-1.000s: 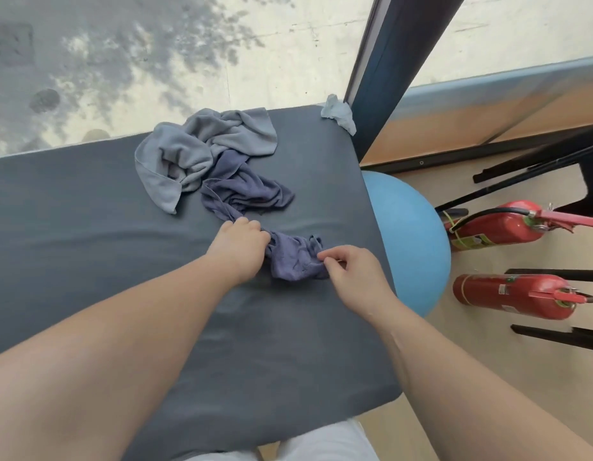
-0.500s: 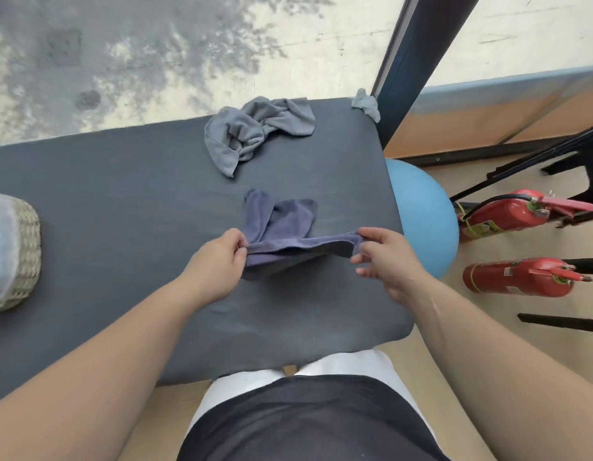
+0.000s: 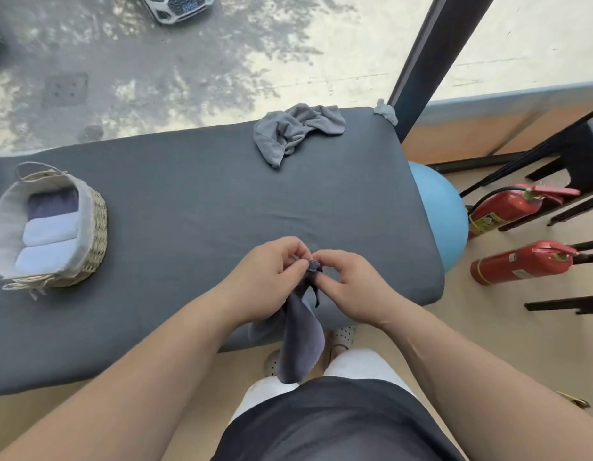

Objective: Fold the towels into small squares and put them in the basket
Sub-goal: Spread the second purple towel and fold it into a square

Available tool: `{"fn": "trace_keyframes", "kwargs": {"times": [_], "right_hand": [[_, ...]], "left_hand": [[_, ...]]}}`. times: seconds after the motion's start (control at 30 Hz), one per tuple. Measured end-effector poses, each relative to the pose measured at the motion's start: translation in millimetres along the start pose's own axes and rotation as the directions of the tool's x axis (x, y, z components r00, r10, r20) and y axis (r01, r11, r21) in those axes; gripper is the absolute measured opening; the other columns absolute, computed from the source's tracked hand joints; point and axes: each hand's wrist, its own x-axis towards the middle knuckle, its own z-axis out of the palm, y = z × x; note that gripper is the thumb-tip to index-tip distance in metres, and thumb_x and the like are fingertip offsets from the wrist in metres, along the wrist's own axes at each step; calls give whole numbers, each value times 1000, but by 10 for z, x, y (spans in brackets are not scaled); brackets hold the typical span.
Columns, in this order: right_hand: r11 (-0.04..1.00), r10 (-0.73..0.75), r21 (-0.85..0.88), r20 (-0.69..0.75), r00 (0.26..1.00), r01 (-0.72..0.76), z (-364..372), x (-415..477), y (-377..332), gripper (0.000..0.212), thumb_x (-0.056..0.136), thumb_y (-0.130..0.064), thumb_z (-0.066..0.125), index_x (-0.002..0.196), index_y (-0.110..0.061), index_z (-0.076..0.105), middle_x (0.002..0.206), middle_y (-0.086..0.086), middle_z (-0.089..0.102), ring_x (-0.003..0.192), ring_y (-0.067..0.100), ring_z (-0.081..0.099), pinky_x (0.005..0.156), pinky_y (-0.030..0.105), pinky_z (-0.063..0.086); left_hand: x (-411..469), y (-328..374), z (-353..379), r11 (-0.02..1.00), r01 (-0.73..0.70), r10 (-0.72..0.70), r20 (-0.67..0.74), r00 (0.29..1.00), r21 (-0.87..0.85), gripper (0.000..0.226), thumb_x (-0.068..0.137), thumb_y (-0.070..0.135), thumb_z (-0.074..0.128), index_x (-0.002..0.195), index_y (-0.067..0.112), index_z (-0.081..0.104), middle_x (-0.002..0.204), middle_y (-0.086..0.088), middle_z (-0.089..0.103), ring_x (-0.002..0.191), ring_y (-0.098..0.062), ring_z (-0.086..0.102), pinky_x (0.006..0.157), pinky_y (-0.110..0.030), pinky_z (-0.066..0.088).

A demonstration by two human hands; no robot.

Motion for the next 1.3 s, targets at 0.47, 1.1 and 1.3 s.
{"fn": "trace_keyframes", "kwargs": {"times": [0.47,1.1,1.3], "right_hand": [[849,67,-488,-282,957,-203,-230,-667,361,10,86,-14,54,78,-13,61,76,4,65,77,30,58,65,41,48],[885,422,240,-52,905,-399,-1057,-1251,1661,22,95,-9,45,87,-12,65,82,13,65,73,19,56,61,39,45],[865,467,230,-40,883,-447,-1003,-956,2035,36,101,-31,55,85,0,56,75,4,54,73,17,46,68,35,35]], "left_hand": [[-706,-423,-94,908,53,-24,-74,997,416,11,85,32,66,81,29,56,75,11,64,74,-13,60,68,-32,50],[-489,-589,1174,842,391,-335,-206,919,372,50,95,47,58,62,13,44,58,-2,45,60,-22,44,57,-34,34],[-187,-755,1111,854,355,-339,-112,934,379,32,96,34,57,71,15,57,69,-1,59,72,-22,55,66,-34,43]]}}
